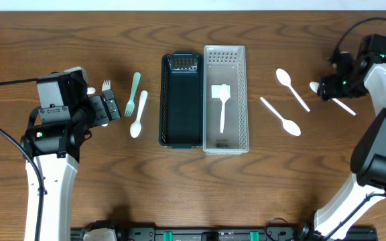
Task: Pack container
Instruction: 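Move the right gripper back and grasp another white spoon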
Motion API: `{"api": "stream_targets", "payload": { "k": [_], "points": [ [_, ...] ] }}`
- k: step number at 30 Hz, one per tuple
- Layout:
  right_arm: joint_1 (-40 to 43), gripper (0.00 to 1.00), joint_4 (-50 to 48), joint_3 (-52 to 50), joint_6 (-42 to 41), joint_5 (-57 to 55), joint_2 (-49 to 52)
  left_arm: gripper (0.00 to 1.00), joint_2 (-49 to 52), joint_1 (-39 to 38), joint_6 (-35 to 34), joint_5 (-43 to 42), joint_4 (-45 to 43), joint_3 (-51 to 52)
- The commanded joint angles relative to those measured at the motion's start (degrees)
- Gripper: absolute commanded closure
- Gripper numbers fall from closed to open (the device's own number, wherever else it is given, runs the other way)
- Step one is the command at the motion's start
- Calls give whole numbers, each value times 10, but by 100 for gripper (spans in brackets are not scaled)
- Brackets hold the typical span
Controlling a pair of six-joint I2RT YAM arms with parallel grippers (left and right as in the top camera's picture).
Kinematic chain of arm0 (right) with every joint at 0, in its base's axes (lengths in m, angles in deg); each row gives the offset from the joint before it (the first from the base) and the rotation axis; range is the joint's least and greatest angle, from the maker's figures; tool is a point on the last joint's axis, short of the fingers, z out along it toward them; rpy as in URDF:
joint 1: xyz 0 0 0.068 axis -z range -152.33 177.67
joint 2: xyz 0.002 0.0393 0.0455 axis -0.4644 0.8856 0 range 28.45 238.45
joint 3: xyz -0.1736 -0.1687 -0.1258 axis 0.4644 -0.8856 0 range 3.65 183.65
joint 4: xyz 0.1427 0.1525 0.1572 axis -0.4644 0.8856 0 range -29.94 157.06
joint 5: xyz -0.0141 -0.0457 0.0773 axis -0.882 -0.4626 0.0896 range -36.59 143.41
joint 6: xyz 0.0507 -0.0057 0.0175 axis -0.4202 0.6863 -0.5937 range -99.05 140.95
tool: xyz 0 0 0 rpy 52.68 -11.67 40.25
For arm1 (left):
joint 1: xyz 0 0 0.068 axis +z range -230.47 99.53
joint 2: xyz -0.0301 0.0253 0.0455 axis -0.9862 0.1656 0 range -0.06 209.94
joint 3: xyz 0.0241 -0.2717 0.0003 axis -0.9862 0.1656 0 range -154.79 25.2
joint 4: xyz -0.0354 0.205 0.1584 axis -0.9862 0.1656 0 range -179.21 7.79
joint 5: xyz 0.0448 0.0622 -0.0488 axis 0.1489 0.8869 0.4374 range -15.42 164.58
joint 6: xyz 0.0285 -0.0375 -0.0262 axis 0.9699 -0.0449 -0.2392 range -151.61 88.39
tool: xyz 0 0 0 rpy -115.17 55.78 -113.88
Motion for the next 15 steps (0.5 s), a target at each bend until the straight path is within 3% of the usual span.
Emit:
{"api": "stream_targets", "payload": {
  "k": [1,9,15],
  "points": [
    [3,32,-14,0,168,17,9,2,3,2,10,7,0,-12],
    [9,32,-66,0,212,-36,15,2,3,2,10,7,0,-12],
    [11,41,-62,0,226,-51,45,2,3,2,10,7,0,-12]
  ]
}}
